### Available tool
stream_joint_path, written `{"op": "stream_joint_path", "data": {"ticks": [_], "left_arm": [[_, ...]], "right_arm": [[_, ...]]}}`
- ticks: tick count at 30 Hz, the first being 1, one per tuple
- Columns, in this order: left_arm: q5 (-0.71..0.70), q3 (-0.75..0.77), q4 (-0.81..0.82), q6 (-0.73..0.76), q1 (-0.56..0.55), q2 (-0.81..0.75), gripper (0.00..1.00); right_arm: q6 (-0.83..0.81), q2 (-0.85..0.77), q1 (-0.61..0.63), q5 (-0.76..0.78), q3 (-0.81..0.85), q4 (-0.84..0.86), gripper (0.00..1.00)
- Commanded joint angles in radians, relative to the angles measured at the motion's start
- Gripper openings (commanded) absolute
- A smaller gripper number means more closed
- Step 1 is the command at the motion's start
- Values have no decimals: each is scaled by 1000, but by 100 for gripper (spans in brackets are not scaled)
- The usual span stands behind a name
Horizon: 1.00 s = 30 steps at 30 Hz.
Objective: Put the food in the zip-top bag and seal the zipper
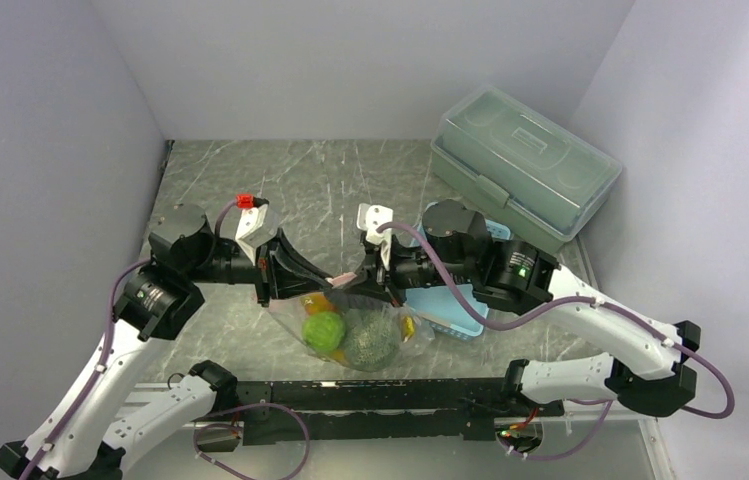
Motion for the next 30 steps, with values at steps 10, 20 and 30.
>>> {"op": "stream_joint_path", "data": {"ticks": [10,20,30], "left_arm": [[-69,47,-144,80,-1,-25,0],[-82,57,-172,95,-1,-28,0],[-92,60,-193,111,-1,-22,0]], "right_arm": [[52,-149,-2,168,54,125,0],[60,-231,-2,352,12,180,0],[94,-275,-3,555,-15,216,0]]}}
